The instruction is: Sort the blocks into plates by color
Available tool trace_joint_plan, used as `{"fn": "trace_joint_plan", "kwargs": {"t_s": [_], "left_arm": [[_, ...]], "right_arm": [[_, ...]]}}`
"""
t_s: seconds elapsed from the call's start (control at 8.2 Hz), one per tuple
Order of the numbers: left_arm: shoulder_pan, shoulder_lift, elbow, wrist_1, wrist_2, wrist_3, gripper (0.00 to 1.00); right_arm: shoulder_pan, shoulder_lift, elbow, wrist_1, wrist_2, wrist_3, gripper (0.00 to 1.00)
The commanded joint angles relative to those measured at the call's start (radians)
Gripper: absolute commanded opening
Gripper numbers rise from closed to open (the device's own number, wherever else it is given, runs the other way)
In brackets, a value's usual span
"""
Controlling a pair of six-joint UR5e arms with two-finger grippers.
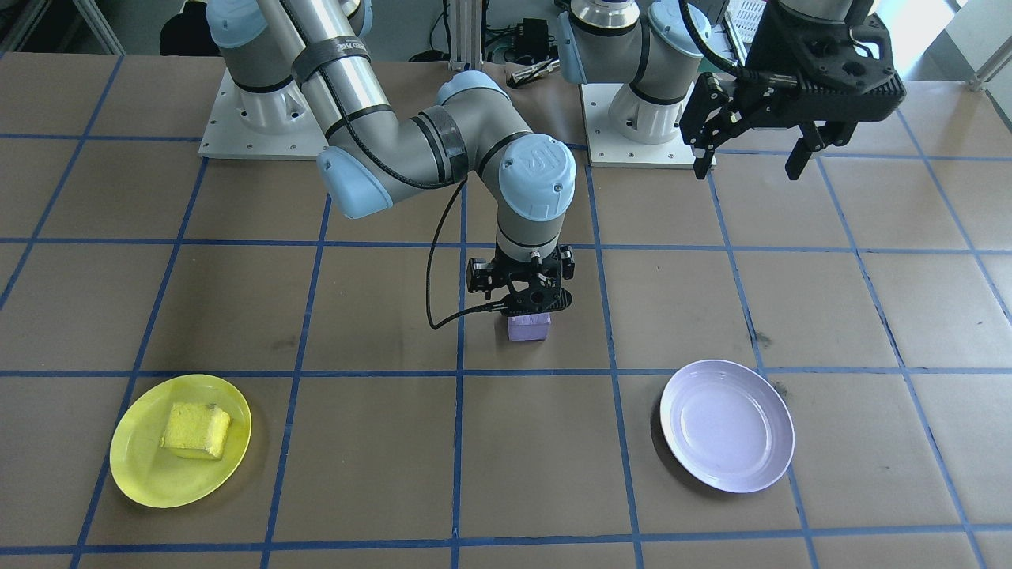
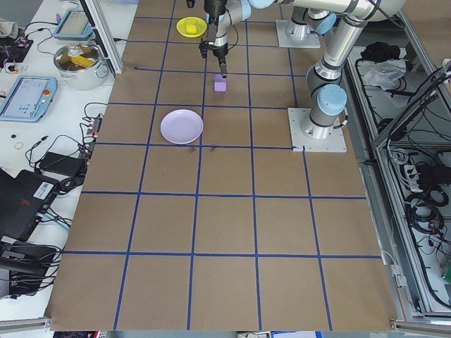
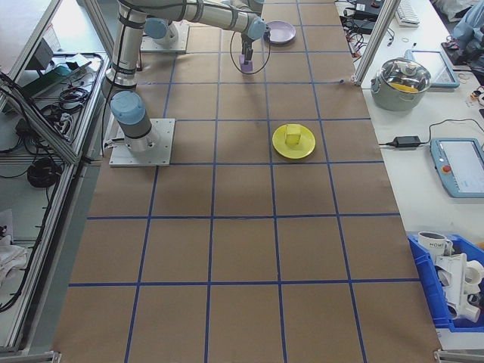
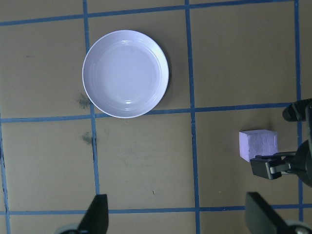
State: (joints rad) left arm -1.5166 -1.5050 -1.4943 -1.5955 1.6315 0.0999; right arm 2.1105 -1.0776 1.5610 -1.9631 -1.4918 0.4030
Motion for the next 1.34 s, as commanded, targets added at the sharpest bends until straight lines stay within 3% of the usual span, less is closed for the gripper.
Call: {"fn": "trace_joint_plan", "kwargs": {"t_s": [0.0,0.12,0.49,0.73,0.98,1.22], "left_arm": [[0.001,0.017,-0.020,-0.018,0.008,-0.011,1.00],[0.004,0.016,-0.023,-0.020,0.005,-0.009,1.00],[-0.002,-0.033,-0.064,0.006,-0.013,-0.095,1.00],[-0.032,-0.073,-0.089,0.055,-0.048,-0.209,1.00],[-0.103,-0.113,-0.092,0.100,-0.048,-0.206,1.00],[-0.132,-0.130,-0.106,0.108,-0.050,-0.203,1.00]], "right_arm": [[-0.058,-0.053,-0.002,0.051,-0.004,-0.039,1.00],[-0.126,-0.118,-0.002,0.111,-0.008,-0.082,1.00],[-0.344,-0.313,-0.002,0.269,-0.126,-0.266,1.00],[-0.441,-0.408,-0.002,0.335,-0.139,-0.282,1.00],[-0.474,-0.494,-0.001,0.433,-0.156,-0.282,1.00],[-0.472,-0.571,0.011,0.470,-0.151,-0.324,1.00]]}}
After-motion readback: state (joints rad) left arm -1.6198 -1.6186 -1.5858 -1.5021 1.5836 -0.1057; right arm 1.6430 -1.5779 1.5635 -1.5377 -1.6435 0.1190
